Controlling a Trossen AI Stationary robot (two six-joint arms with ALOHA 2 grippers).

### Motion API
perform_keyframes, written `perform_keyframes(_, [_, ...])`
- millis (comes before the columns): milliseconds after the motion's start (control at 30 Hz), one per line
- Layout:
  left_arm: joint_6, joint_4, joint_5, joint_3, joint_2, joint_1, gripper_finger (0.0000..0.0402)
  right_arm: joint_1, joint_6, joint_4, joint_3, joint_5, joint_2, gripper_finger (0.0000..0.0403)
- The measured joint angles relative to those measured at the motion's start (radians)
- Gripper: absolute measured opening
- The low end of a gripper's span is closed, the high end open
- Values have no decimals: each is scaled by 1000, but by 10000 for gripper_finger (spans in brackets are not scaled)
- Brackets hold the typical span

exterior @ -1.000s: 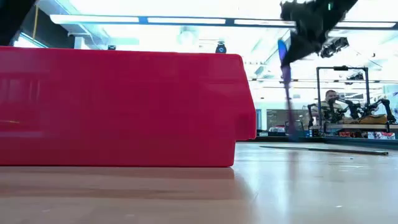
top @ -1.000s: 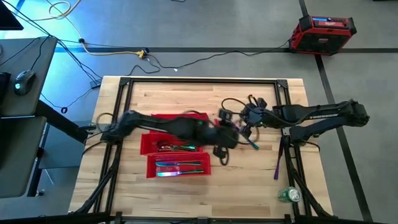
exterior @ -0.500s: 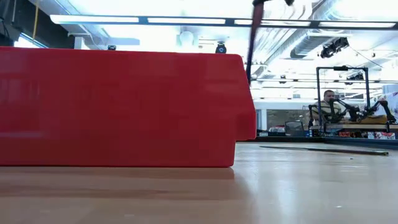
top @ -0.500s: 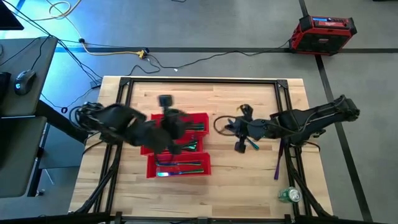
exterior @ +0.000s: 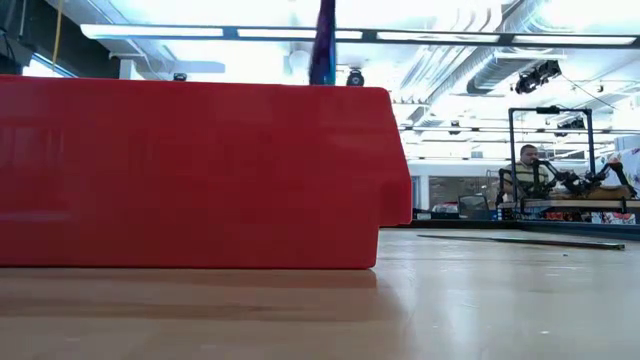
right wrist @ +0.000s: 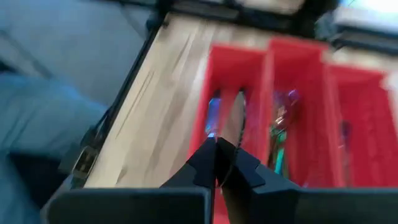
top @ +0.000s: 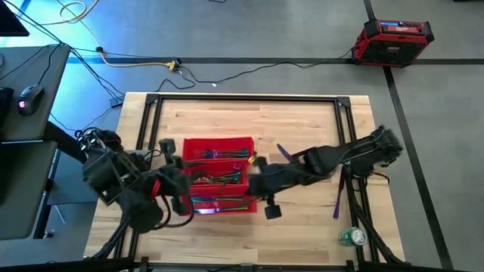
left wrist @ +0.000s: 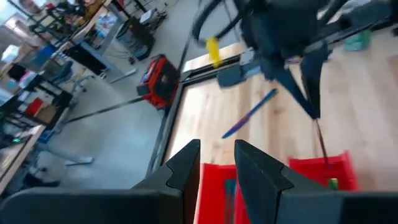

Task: Sort silverware
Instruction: Put the purple table knife into the bottom red bin

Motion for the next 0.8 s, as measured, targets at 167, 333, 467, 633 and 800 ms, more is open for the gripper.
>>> perform_keyframes(167, [-55,0,-18,0,-1,-76,83,-4,-10,-182,202,-36,166,0])
perform_keyframes(333, [-85,0,-60,0,-1,-134,83,-33,-55,-226,325,-75,288,0])
perform_keyframes(467, [-96,-1,-86,0,-1,-162,83,-71,-62,-225,376,-161,366,0])
perform_keyframes(633, [-97,-1,-92,0,-1,-174,83,-118,-92,-217,400,-212,447,0])
perform_keyframes(800, [-96,-1,-92,0,-1,-173,83,-156,-118,-174,405,-228,487,1])
